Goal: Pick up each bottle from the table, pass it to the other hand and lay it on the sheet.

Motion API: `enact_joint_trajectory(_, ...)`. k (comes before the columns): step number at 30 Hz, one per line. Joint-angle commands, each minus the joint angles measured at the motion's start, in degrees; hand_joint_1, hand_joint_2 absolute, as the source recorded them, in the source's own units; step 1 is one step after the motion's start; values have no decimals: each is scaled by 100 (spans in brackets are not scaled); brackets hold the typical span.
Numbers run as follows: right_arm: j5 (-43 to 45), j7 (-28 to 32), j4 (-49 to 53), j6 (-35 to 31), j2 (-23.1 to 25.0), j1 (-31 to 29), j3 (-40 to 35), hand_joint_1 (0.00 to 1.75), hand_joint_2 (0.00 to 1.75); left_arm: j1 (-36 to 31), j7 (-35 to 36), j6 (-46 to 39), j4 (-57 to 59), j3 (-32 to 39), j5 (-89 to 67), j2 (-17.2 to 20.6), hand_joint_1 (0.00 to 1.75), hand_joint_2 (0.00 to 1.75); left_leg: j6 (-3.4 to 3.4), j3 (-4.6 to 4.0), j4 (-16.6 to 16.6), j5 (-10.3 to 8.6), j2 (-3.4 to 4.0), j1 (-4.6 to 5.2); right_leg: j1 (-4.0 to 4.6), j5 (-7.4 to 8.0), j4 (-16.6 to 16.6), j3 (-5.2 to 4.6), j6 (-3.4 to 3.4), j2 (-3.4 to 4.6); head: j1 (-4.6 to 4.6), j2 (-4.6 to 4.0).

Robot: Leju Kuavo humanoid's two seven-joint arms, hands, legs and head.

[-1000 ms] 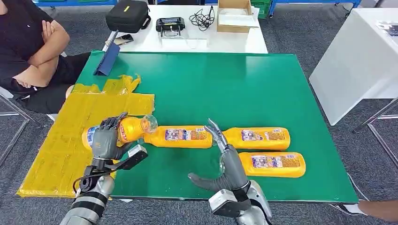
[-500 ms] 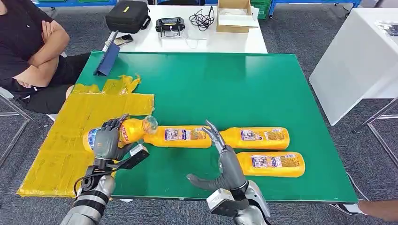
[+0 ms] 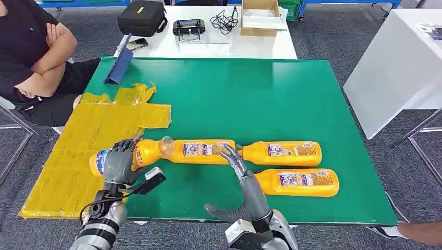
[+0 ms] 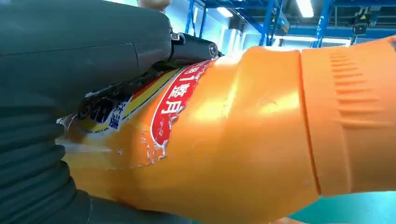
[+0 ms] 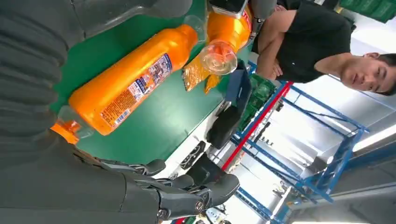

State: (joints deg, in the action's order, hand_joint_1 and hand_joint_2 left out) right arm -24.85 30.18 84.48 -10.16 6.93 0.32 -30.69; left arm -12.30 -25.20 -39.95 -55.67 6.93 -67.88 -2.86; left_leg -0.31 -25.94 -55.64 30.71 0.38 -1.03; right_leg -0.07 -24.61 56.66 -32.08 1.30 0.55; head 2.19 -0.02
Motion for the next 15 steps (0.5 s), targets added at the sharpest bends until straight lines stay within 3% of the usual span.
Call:
enact_joint_trajectory(1,-24,-148,-4,139,-186,-257,-211,0,175,-65,541,-5,54,-44,-514,72,175,175,6,2,5,-1,-2,0,1,1,-5,2,1,-3,0,0)
enact_joint_trajectory(7,83,-311,-489,195,-62,-726,-240,0,175,-731,1281,-5,888,-430,-1139,245,175,175,9,-8,0,-7,-10,-3,3,9,-6,-1,2,-11,0,0)
enact_joint_trajectory(11,96,-311,-652,217,-12,-816,-286,0,175,-1326,1381,3,1693,-289,-770,343,175,175,5,-5,1,-9,-17,-1,2,6,-3,1,0,-17,0,0)
enact_joint_trajectory(15,96,-313,-593,212,-28,-721,-302,0,175,-1359,1499,25,1776,-292,-882,417,175,175,5,2,6,-7,-9,-4,5,6,-7,6,0,-10,0,0)
